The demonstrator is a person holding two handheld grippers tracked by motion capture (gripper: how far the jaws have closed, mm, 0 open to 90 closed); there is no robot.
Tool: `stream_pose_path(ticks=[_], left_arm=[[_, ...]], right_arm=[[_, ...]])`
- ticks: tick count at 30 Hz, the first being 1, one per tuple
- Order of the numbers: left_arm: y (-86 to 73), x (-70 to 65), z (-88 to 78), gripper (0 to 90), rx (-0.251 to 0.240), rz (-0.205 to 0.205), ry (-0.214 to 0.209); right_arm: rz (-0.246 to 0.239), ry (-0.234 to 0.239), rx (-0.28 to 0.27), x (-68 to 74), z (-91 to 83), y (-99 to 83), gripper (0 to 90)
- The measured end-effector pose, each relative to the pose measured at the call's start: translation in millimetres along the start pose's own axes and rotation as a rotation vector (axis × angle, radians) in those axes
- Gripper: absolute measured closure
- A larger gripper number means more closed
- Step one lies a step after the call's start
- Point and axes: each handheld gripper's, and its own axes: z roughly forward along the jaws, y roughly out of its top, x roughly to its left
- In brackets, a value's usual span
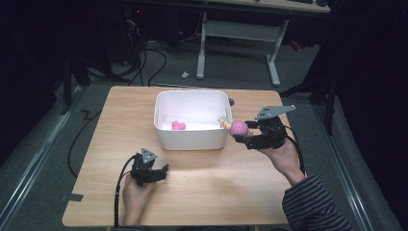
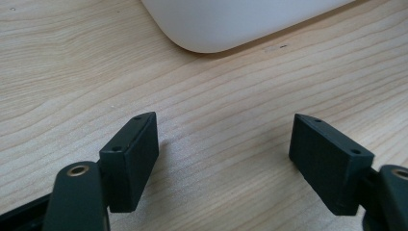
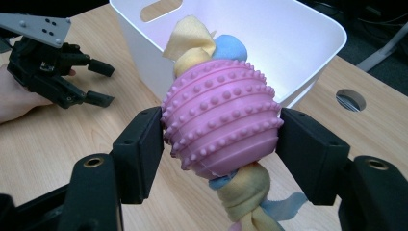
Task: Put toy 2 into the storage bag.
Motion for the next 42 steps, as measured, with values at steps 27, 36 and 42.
stream_pose_path(ticks=[27,36,42], left_arm=[[-0.1,-0.2,-0.1,25.9,0.0,-0.001,0.0],[-0.2,-0.2,-0.2,25.9,0.0,0.0,0.0],[-0.2,-0.1,-0.3,25.8,0.001,0.001,0.0]], right_arm=[[-0.091,0.021,0.041,-5.8,34.7,57.9,34.6],[-0.108,0.036,0.059,-12.7,46.9,72.1,34.6],[-0.109,0.031,0.069,-19.1,55.6,79.8,34.6]])
